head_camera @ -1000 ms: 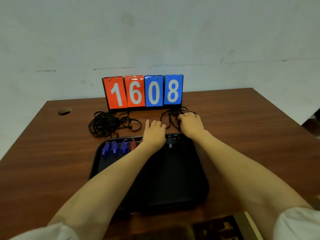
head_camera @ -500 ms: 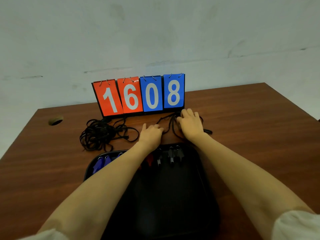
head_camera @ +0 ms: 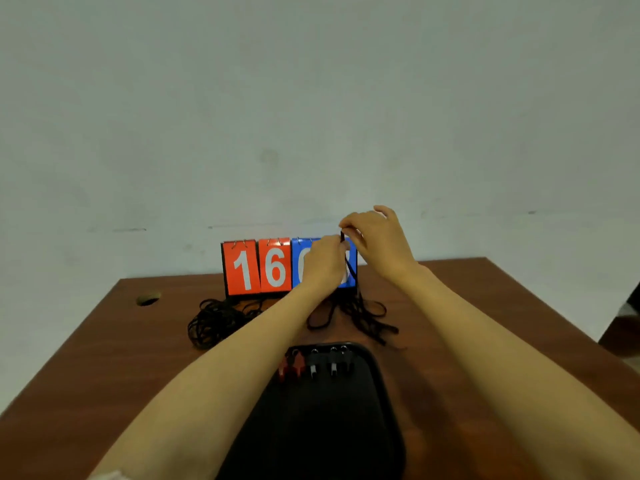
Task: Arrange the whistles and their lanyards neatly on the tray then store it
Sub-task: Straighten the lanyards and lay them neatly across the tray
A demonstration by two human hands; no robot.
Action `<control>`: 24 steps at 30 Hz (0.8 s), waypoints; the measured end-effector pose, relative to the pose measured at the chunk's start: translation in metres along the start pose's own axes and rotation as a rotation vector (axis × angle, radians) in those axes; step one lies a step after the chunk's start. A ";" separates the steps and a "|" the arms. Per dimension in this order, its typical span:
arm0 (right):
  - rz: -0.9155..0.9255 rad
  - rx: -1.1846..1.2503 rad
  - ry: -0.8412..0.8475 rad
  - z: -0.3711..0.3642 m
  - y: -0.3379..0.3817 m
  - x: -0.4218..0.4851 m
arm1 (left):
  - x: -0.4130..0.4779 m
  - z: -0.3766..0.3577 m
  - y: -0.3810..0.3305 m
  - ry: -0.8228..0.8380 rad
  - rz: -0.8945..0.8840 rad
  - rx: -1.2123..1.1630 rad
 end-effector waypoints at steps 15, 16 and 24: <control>-0.118 -0.185 -0.245 0.147 0.017 0.006 | -0.038 0.134 -0.003 -0.146 -0.018 0.478; -0.130 -0.183 -0.225 0.147 0.016 0.000 | -0.042 0.139 0.004 -0.138 -0.012 0.474; -0.386 0.067 0.137 0.105 0.014 -0.058 | -0.092 0.153 0.051 0.096 0.001 0.301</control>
Point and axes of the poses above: each hand's wrist, its own x-axis towards the middle knuckle, its own z-axis out of the back of the hand, y = z × x, the point moved 2 cm from there along x, towards the middle knuckle, and after that the axes turned 8 degrees about z, right-handed, at the moved point
